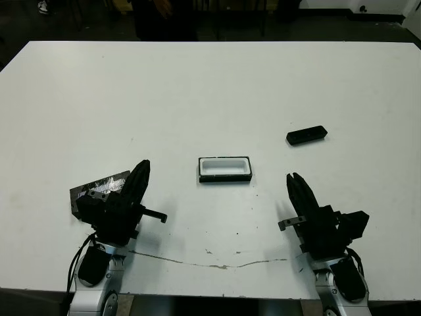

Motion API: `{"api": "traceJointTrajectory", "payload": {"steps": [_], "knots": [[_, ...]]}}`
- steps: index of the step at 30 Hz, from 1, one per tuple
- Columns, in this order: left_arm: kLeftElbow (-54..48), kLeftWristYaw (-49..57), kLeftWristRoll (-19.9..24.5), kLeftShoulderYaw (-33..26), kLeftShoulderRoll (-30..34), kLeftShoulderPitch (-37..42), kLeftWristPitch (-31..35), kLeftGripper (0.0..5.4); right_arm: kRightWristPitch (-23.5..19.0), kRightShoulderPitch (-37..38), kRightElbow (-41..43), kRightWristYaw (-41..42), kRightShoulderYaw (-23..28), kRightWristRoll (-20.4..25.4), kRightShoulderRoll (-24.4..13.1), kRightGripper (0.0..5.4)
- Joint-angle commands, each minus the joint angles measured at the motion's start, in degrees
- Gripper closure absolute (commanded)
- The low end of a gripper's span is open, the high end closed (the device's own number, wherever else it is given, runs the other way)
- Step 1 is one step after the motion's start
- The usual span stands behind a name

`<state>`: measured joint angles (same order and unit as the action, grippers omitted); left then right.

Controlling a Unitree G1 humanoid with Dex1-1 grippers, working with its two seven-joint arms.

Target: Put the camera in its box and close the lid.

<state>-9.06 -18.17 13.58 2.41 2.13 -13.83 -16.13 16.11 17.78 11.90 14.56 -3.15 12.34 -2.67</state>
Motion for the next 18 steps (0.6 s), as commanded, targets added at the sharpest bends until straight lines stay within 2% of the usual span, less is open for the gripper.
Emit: {"api": "traceJointTrajectory", "payload": {"steps": [1,4,8,11,12,15,18], "knots": [[0.4,0.0,0.0,0.0,0.4,-0.6,0.8,5.40,-4.3,3.5,3.3,-2.3,1.0,-0.9,-0.6,5.38],[0.2,0.6,-0.5,0.1,0.3,-0.6,1.1,5.40,-4.9,3.5,3.6,-1.9,0.9,-0.8,-1.1,5.38],[1.2,-0.4,0.2,0.1,0.2,-0.3,0.1,5.40,-2.7,2.5,0.8,0.1,1.5,-0.5,-1.5,5.38],[1.2,-0.1,-0.1,0.0,0.0,-0.6,-0.5,5.40,-5.1,1.3,3.2,1.2,3.9,1.5,-3.2,5.38],[1.2,-0.1,-0.1,0.0,-0.1,-0.6,-0.5,5.40,-5.1,0.1,3.6,2.2,5.4,2.4,-4.4,5.38],[1.0,0.0,-0.1,0.1,-0.1,-0.8,-0.3,5.40,-9.1,-6.1,6.7,4.8,11.3,5.4,-11.2,5.38],[0.8,0.0,0.1,0.2,-0.2,-1.0,0.0,5.40,-13.6,-16.2,5.7,7.2,16.8,6.5,-20.7,5.38]]}}
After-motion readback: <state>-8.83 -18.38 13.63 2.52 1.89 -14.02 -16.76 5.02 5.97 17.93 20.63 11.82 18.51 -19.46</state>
